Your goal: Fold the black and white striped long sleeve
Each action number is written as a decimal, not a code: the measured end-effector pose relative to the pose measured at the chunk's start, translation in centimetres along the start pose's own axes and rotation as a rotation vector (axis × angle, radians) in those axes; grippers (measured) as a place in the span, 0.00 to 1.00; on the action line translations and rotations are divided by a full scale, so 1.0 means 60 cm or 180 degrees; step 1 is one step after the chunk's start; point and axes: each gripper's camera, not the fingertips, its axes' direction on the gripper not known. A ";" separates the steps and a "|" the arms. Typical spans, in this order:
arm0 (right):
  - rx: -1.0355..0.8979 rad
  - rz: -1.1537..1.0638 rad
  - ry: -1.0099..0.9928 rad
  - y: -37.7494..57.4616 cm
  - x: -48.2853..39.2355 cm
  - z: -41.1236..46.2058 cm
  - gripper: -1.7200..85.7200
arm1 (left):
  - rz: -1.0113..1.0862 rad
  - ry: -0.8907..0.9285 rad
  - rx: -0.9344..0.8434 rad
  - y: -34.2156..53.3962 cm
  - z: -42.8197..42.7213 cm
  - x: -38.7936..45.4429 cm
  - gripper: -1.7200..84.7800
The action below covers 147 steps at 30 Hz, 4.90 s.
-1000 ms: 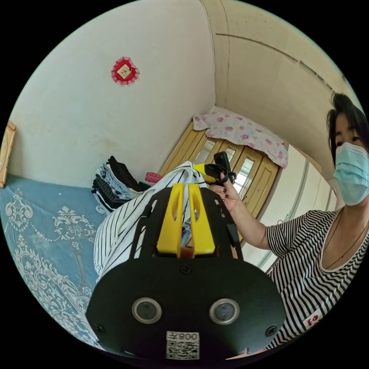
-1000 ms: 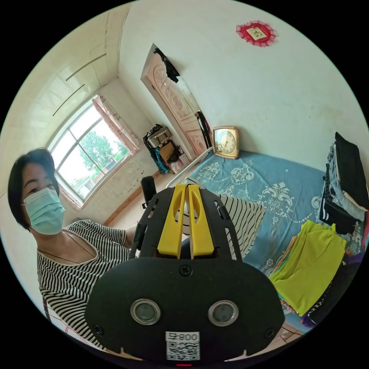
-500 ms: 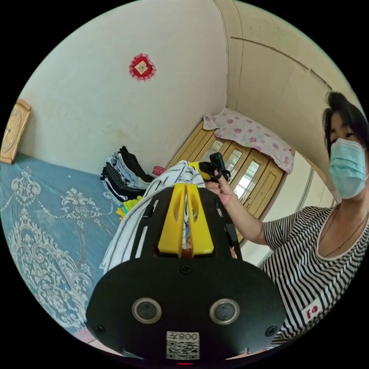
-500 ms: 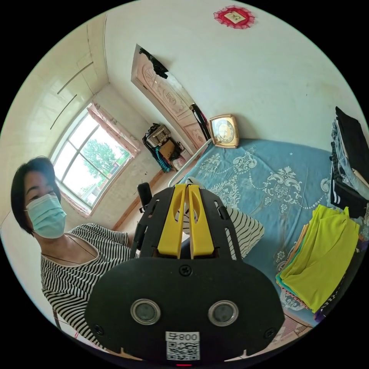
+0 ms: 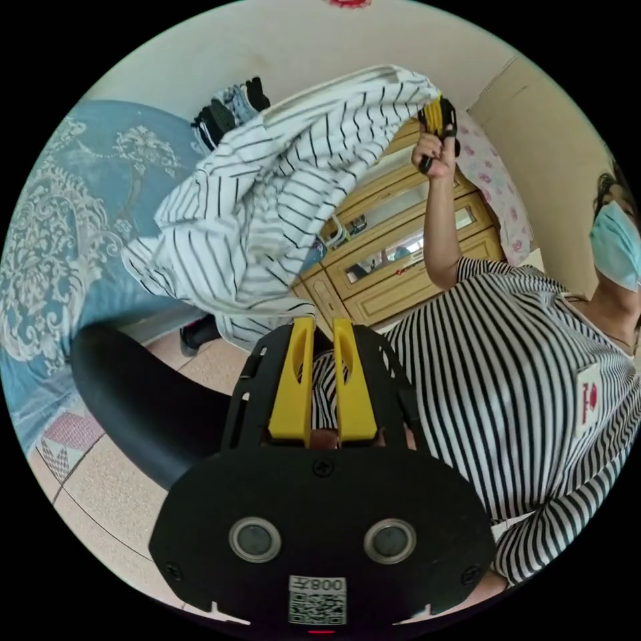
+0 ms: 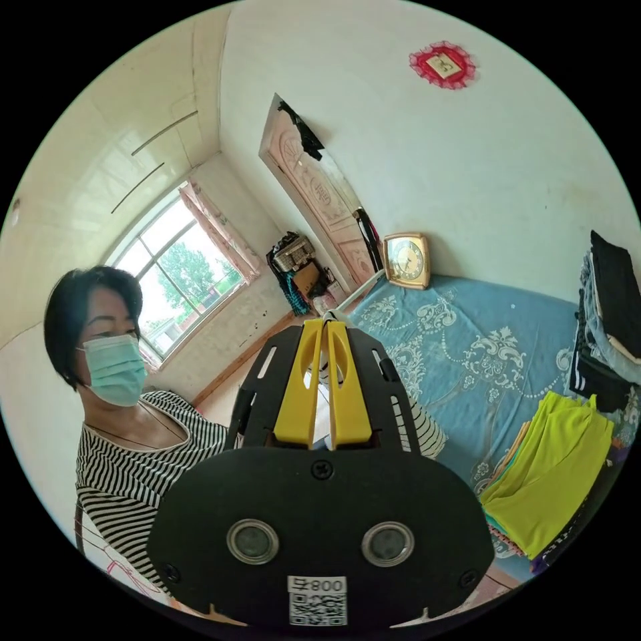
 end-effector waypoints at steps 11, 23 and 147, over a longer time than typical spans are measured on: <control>0.0226 -0.0328 0.0022 0.035 -0.115 -0.087 0.03 | 0.0316 -0.0934 0.0744 -0.080 -0.119 -0.061 0.14; 0.0323 -0.0301 0.0117 0.094 -0.146 -0.147 0.03 | 0.0199 -0.0647 0.0025 -0.045 -0.142 -0.108 0.12; 0.1055 -0.0340 0.0173 0.587 -0.075 -0.407 0.03 | 0.1920 -0.1610 0.2256 -0.252 -0.449 0.916 0.02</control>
